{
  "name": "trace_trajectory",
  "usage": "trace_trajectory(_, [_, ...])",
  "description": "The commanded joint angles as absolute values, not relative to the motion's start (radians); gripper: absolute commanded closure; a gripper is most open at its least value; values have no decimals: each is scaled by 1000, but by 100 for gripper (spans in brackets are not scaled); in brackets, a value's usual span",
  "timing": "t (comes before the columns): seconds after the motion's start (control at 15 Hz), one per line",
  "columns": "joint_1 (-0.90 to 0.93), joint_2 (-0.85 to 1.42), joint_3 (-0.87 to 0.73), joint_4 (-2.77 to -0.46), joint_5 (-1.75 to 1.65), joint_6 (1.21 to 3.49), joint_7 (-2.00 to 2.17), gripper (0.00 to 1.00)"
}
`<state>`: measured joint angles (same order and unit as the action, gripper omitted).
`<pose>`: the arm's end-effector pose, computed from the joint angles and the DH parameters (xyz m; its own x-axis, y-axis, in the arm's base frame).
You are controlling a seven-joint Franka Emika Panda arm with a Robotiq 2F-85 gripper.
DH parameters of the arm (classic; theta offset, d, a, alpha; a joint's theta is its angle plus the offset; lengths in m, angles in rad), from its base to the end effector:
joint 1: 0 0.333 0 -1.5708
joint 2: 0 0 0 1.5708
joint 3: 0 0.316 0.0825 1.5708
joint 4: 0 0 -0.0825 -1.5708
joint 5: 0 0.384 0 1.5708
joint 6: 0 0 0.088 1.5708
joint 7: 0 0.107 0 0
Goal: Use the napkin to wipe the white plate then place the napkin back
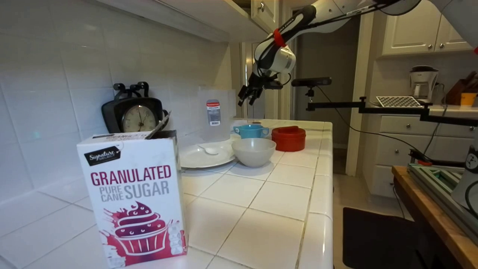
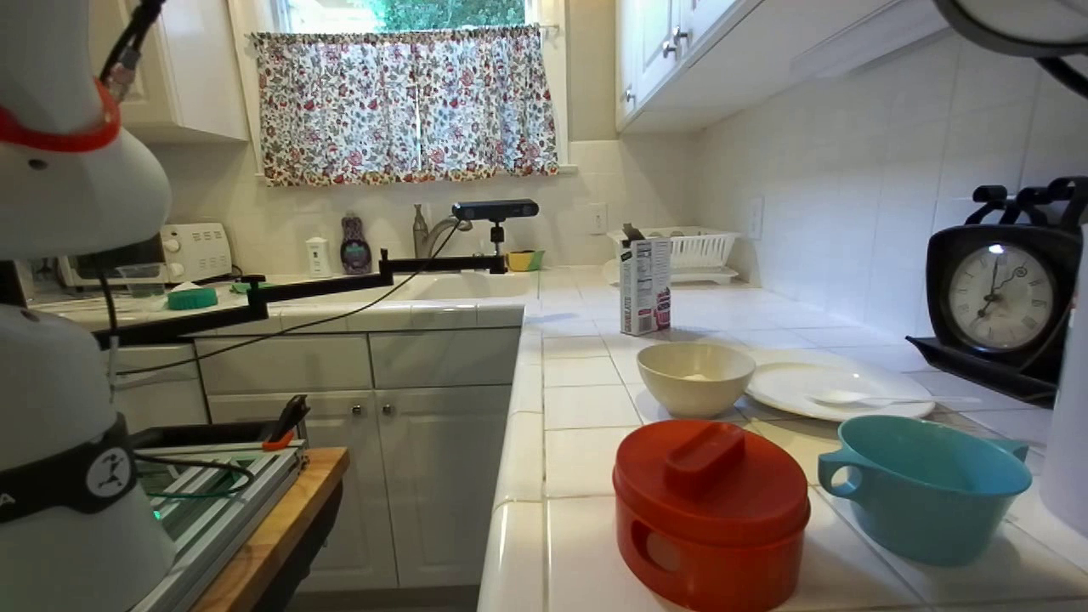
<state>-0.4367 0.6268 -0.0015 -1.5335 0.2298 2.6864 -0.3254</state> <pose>0.6731 -0.3232 0.3466 0.8175 -0.2526 0.5176 -0.2811 -0.9594 -0.0243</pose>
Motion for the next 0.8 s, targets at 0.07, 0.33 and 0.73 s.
trace_trajectory(0.07, [-467, 735, 45, -1367, 236, 2611, -374, 0])
trace_trajectory(0.33, [-464, 792, 58, -1297, 218, 2567, -395, 0])
trace_trajectory(0.73, [-459, 863, 59, -1222, 193, 2524, -424, 0])
